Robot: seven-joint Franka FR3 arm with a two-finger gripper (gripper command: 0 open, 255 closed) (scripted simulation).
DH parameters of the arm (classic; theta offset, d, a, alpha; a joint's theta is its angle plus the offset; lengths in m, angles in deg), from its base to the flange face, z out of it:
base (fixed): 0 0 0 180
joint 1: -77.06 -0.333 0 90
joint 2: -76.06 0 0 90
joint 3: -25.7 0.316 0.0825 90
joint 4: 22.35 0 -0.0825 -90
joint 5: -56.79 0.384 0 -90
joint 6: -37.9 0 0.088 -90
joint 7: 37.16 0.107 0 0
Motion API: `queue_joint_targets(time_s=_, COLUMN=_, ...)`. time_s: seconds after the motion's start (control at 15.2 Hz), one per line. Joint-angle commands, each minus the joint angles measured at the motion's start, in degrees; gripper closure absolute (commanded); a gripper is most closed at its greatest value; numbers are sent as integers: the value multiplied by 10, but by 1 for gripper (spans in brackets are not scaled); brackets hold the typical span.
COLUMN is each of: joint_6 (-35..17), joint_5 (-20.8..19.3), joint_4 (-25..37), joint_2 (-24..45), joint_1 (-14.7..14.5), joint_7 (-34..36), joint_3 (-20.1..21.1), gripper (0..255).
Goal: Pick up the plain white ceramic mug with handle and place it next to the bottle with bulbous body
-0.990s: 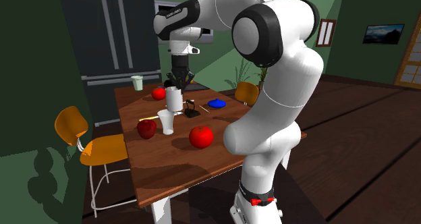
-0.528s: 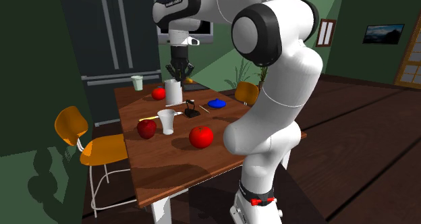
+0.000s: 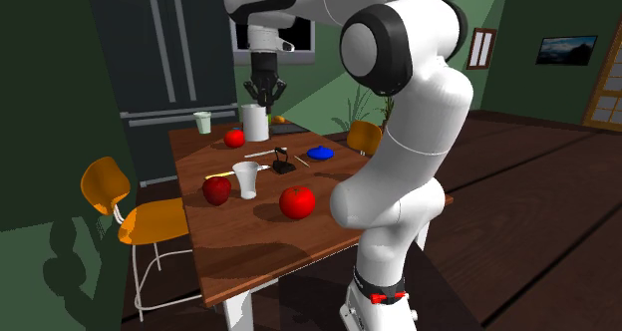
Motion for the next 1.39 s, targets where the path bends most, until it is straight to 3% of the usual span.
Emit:
queue_joint_targets(time_s=0.0, joint_6=15, joint_5=-2, joint_4=20, joint_2=5, joint_1=1, joint_7=2, joint_3=-1, gripper=255)
queue_joint_targets(time_s=0.2, joint_6=35, joint_5=-5, joint_4=47, joint_2=13, joint_1=2, joint_7=6, joint_3=-1, gripper=255)
queue_joint_targets(time_s=0.73, joint_6=50, joint_5=-27, joint_4=-25, joint_2=-59, joint_1=25, joint_7=-117, joint_3=-98, gripper=255)
queue_joint_targets(time_s=1.32, joint_6=60, joint_5=-82, joint_4=-57, joint_2=-89, joint_1=57, joint_7=-248, joint_3=-201, gripper=255)
